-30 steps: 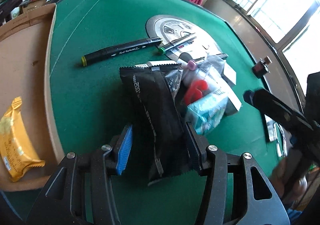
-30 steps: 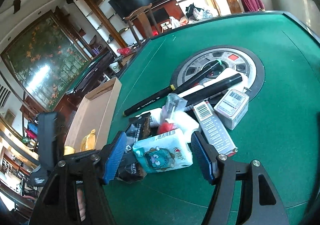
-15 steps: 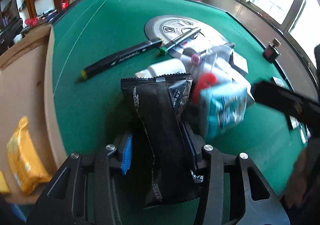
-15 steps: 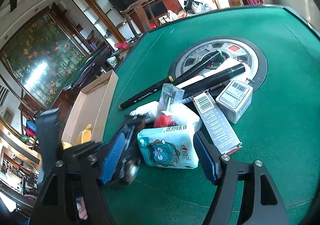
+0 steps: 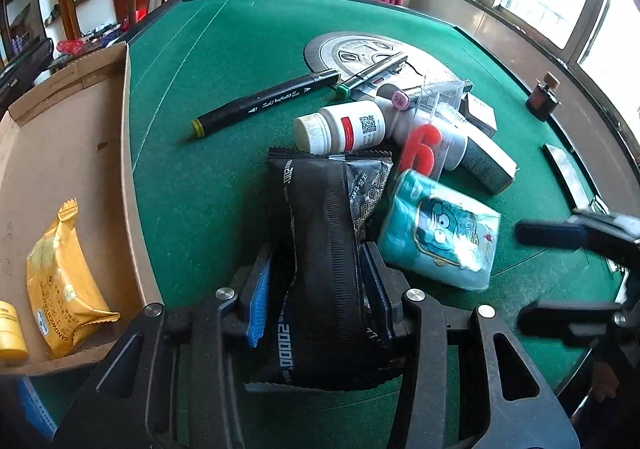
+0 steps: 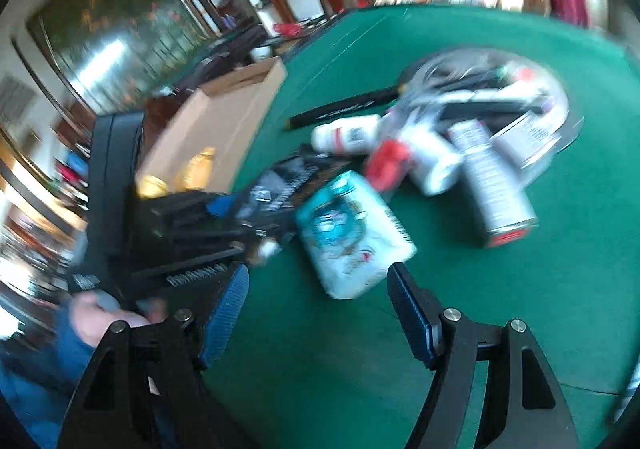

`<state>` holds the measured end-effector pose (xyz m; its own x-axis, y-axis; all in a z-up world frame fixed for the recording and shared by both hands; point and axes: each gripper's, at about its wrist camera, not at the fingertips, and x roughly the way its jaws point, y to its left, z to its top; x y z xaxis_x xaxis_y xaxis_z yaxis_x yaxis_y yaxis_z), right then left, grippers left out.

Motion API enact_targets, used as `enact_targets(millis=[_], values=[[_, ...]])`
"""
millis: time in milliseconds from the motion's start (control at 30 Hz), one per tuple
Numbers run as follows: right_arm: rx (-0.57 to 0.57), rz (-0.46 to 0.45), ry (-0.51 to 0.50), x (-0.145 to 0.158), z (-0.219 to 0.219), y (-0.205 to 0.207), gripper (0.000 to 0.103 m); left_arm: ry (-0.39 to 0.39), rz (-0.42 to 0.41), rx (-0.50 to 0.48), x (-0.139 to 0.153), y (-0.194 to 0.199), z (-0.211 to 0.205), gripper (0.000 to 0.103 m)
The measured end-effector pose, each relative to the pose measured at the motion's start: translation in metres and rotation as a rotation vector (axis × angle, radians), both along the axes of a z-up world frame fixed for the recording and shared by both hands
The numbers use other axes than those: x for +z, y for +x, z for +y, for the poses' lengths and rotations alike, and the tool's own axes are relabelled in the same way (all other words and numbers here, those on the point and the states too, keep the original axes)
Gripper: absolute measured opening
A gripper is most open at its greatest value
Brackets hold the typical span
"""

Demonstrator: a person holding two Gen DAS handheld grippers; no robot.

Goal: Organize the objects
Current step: 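Grasp blue-white cartoon tissue pack with right gripper while left lifts black bag, then carry black bag and tissue pack into the cardboard box and release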

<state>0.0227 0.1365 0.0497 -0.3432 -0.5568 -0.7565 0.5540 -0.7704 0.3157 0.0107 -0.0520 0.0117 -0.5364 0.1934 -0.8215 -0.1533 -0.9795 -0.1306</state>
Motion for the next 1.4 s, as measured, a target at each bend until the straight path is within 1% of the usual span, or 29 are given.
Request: enact_targets(millis=[67, 133, 233, 267, 333, 467, 500, 567, 600, 633, 667, 700, 733, 800, 867, 900, 933, 967, 1033, 1100, 1133, 1167, 1267, 1400], values=[[-0.017, 0.136, 0.114, 0.012, -0.004, 0.008, 0.075, -0.011, 0.001, -0.001, 0.000, 0.000, 0.000, 0.043], [-0.007, 0.210, 0.194, 0.016, -0.013, 0.011, 0.077, -0.018, 0.000, -0.003, 0.000, 0.000, 0.001, 0.043], [0.079, 0.269, 0.280, 0.011, -0.029, 0.009, 0.077, -0.025, -0.006, -0.002, 0.000, 0.000, 0.001, 0.043], [0.114, 0.293, 0.333, 0.007, -0.037, 0.011, 0.077, -0.030, -0.008, -0.005, 0.000, 0.001, 0.000, 0.043], [0.165, 0.304, 0.376, 0.001, -0.046, 0.011, 0.077, -0.042, -0.011, -0.014, 0.000, 0.003, 0.000, 0.043], [0.260, 0.306, 0.432, -0.010, -0.048, 0.001, 0.077, -0.050, -0.016, -0.021, 0.000, 0.003, 0.000, 0.043], [0.268, 0.300, 0.438, -0.014, -0.051, -0.003, 0.077, -0.051, -0.018, -0.021, 0.000, 0.002, 0.000, 0.043], [0.306, 0.241, 0.444, -0.026, -0.054, -0.017, 0.077, -0.058, -0.017, -0.022, 0.000, 0.002, 0.002, 0.044], [0.307, 0.229, 0.448, -0.030, -0.055, -0.021, 0.077, -0.061, -0.017, -0.022, 0.000, 0.002, 0.002, 0.044], [0.308, 0.212, 0.442, -0.035, -0.055, -0.024, 0.076, -0.064, -0.017, -0.023, 0.000, 0.002, 0.003, 0.045], [0.305, 0.194, 0.407, -0.036, -0.054, -0.027, 0.071, -0.067, -0.017, -0.024, 0.000, 0.002, 0.003, 0.045], [0.303, 0.181, 0.369, -0.036, -0.051, -0.027, 0.063, -0.070, -0.017, -0.024, -0.001, 0.002, 0.004, 0.046], [0.303, 0.171, 0.355, -0.036, -0.049, -0.027, 0.050, -0.073, -0.018, -0.025, -0.001, 0.002, 0.005, 0.047], [0.273, 0.176, 0.335, -0.034, -0.045, -0.023, 0.049, -0.088, -0.019, -0.032, -0.001, 0.001, 0.008, 0.052], [0.243, 0.176, 0.317, -0.035, -0.042, -0.016, 0.047, -0.119, -0.018, -0.038, -0.003, -0.001, 0.014, 0.062], [0.223, 0.173, 0.310, -0.035, -0.039, -0.012, 0.047, -0.134, -0.015, -0.039, -0.004, -0.002, 0.017, 0.065], [0.199, 0.164, 0.295, -0.034, -0.035, -0.011, 0.047, -0.138, -0.013, -0.038, -0.005, -0.004, 0.020, 0.071], [0.171, 0.158, 0.277, -0.032, -0.029, -0.011, 0.047, -0.137, -0.013, -0.038, -0.005, -0.007, 0.021, 0.075], [0.127, 0.153, 0.243, -0.027, -0.017, -0.010, 0.047, -0.121, -0.006, -0.040, -0.006, -0.011, 0.020, 0.075], [0.099, 0.148, 0.203, -0.025, -0.007, -0.007, 0.047, -0.121, 0.021, -0.040, -0.005, -0.011, 0.021, 0.057], [0.094, 0.142, 0.186, -0.025, -0.004, -0.007, 0.047, -0.114, 0.024, -0.044, -0.003, -0.010, 0.021, 0.047], [0.087, 0.135, 0.173, -0.025, -0.002, -0.006, 0.047, -0.110, 0.025, -0.045, -0.003, -0.009, 0.022, 0.045], [0.074, 0.126, 0.147, -0.024, 0.003, -0.004, 0.047, -0.087, 0.045, -0.056, 0.001, -0.004, 0.024, 0.044], [0.078, 0.121, 0.088, -0.017, 0.006, -0.002, 0.047, -0.058, 0.089, -0.051, 0.014, 0.004, 0.021, 0.045]])
